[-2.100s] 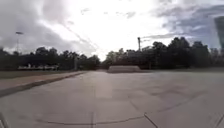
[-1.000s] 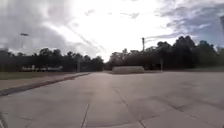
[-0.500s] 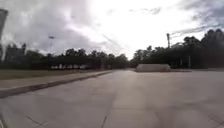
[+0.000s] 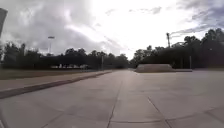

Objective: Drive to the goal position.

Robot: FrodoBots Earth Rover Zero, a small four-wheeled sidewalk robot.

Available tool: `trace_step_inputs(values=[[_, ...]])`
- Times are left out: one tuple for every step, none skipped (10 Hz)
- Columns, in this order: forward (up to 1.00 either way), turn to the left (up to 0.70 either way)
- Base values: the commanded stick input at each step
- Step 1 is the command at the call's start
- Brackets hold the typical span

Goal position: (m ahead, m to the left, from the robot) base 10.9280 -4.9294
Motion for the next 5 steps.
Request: trace_step_inputs(values=[[0.7,0.0],[0.7,0.0],[0.7,-0.05],[0.7,-0.35],[0.7,-0.35]])
